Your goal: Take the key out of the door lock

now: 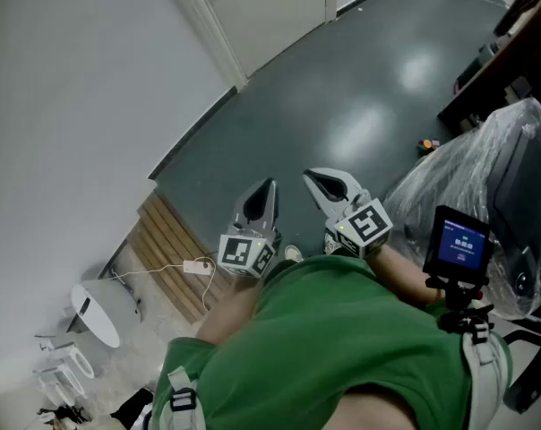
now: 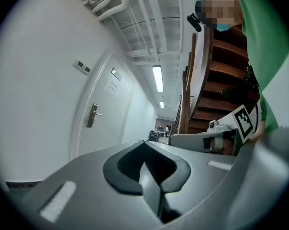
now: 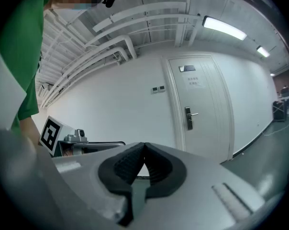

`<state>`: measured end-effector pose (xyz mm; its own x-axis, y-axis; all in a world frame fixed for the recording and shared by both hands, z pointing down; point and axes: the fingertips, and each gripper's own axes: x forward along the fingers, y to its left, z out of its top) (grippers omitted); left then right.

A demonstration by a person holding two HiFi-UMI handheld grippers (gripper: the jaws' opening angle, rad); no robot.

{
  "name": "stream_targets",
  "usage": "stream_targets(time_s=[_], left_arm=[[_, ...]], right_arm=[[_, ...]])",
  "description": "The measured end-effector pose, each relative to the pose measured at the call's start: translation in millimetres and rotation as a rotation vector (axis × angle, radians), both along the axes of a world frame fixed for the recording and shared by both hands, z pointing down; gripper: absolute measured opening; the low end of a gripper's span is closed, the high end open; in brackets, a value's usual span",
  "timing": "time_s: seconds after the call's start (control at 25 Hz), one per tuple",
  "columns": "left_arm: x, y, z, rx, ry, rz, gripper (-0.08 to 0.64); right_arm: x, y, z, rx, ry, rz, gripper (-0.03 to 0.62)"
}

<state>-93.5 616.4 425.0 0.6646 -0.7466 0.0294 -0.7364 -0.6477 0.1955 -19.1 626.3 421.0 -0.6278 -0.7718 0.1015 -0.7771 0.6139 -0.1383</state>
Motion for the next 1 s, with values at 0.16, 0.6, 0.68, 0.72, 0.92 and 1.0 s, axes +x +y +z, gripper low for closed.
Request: stream_targets(time_s=[0.16,0.6,0.68,0.72,0.92,1.0], left_arm=[[2,-1,1,-0.002,0.001,0.002,-0.006],[2,1,5,-0.014,0.001,0.002,-0.006],[6,-2,6,-0.018,0.000,-0.001,-0.006],[12,-5,7,-0.019,-0.002,-0.002,-0.006],[27,-12,8,-0.026,-0.016,-0.015,-0.005],[22,-9,6,-0.023,-0.016,-0.022,0.002]], right_arm=[[1,-1,0,0.005,-0.001,0.002,0.002],[4,-1,-4,-0.005,-0.016,0.026,0.002],[9,-2,-2,0.007,-0.032,0.013,0.002],[15,-5,-2,0.012,-0.036,0.009,0.002],[32,-14,-4,0.028,-0.042,-0.003,0.002],[27,-12,-6,0.037,-0.040,-0.007,0.002]])
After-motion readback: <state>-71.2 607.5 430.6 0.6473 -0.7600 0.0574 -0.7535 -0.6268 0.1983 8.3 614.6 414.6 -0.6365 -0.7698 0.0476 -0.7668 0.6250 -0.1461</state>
